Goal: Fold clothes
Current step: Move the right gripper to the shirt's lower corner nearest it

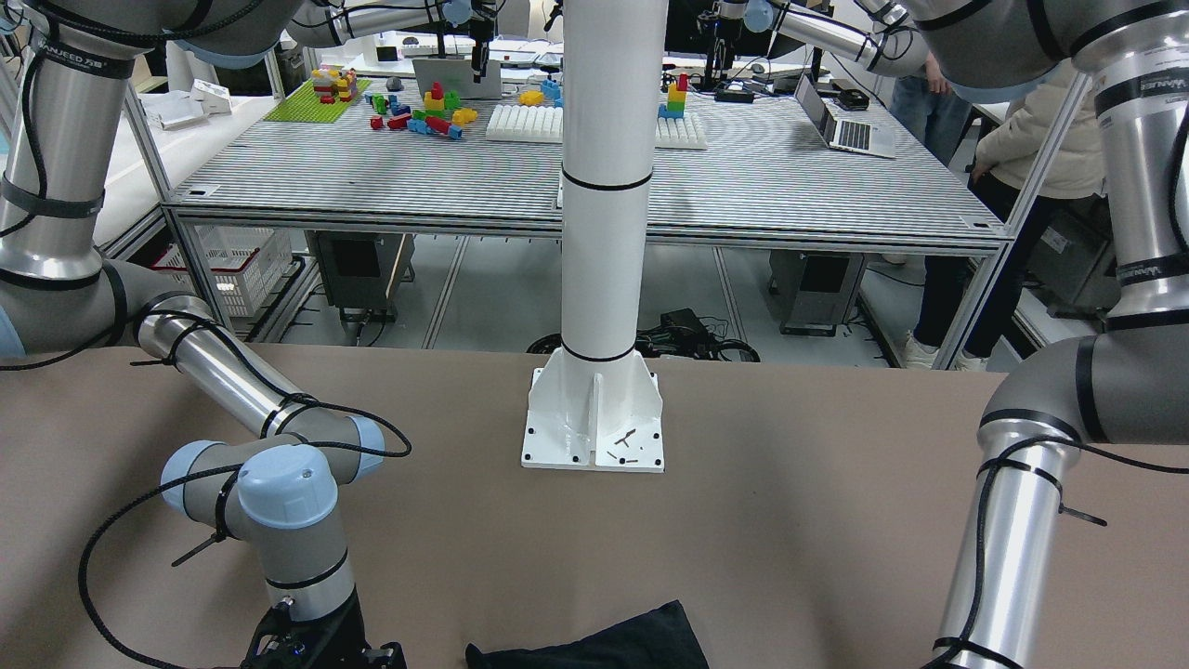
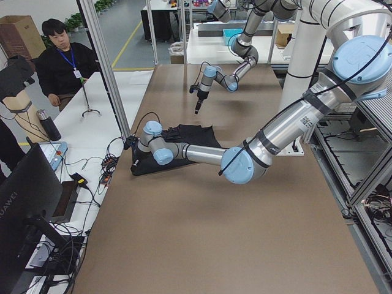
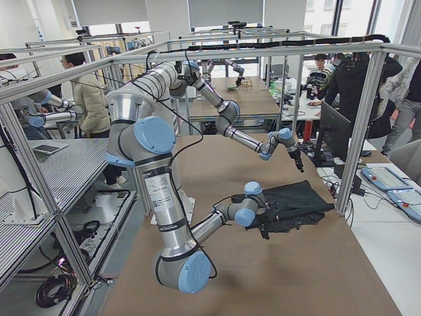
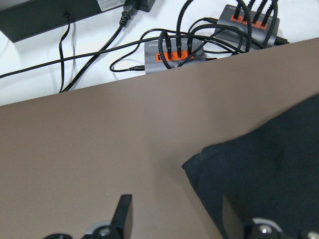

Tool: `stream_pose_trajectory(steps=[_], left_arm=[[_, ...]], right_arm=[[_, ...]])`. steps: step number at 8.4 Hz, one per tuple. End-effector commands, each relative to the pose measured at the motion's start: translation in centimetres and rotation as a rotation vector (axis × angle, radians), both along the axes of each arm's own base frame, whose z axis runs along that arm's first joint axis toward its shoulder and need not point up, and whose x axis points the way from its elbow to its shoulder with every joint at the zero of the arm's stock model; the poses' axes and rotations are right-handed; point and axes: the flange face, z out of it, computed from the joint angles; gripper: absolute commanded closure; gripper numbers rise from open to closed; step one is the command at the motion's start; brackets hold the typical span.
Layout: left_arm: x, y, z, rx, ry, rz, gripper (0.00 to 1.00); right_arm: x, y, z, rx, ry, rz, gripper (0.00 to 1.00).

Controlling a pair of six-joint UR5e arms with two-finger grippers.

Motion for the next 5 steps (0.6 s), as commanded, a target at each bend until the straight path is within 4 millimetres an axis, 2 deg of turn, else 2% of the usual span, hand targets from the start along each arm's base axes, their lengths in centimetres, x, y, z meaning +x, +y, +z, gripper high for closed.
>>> stream_pose_trajectory(steps=[1,3,5], left_arm=[[0.2,1.1,0.8,0.000,0.009,0.005,0.31],[0.1,1.3,0.5,0.009,0.014,0.003,0.31],[0.5,1.6,0.7,0.006,0.014,0.008,0.31]], right_arm=[[-4.5,1.5,-1.9,-0.150,-0.105,0.181,0.09],[-6.6,2.7,-2.4,-0.128,-0.164,0.284,0.11],[-8.5,3.0,-1.1,-0.158,-0.189,0.333,0.17]])
